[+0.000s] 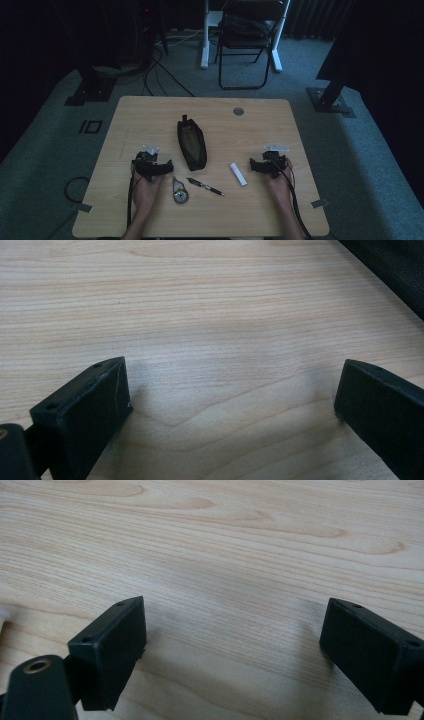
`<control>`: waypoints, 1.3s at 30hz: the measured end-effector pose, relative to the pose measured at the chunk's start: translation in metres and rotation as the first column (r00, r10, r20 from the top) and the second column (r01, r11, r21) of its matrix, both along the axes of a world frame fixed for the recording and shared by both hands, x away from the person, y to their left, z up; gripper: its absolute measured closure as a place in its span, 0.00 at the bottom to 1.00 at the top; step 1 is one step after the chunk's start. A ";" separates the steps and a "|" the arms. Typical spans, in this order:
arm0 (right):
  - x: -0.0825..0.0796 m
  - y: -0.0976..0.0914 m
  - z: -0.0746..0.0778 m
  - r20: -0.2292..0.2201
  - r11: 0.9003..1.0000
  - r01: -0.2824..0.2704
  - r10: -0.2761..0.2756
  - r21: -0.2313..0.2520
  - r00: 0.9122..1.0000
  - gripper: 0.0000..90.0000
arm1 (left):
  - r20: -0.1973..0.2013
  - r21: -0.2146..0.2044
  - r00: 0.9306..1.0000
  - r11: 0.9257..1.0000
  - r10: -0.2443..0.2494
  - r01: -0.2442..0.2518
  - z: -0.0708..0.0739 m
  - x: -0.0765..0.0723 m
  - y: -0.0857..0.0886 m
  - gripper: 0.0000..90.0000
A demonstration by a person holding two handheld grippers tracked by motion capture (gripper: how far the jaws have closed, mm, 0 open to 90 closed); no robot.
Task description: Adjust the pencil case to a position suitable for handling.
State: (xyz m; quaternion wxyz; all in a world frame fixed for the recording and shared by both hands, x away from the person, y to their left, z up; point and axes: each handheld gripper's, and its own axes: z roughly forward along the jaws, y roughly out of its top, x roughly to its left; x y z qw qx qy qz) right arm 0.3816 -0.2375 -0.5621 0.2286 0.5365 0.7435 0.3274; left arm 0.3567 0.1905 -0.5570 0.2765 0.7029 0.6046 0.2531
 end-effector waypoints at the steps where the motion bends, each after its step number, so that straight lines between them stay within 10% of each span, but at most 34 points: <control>1: 0.000 0.000 0.000 0.000 1.000 0.000 0.000 0.000 1.000 0.13 | 0.004 -0.001 1.000 1.000 -0.005 0.005 0.000 0.000 0.001 0.03; 16: 0.000 -0.001 0.000 -0.001 1.000 0.000 0.000 0.000 1.000 0.13 | 0.029 -0.003 0.999 0.999 -0.038 0.038 0.002 -0.003 0.015 0.19; 29: 0.000 -0.001 0.000 0.000 1.000 -0.001 0.001 -0.001 1.000 0.13 | -0.036 -0.017 0.998 0.998 -0.061 0.060 0.012 -0.008 0.009 0.47; 39: 0.000 -0.001 0.000 0.000 1.000 -0.001 0.001 -0.001 1.000 0.13 | 0.033 -0.048 0.994 0.993 -0.106 0.107 0.035 -0.018 0.008 0.53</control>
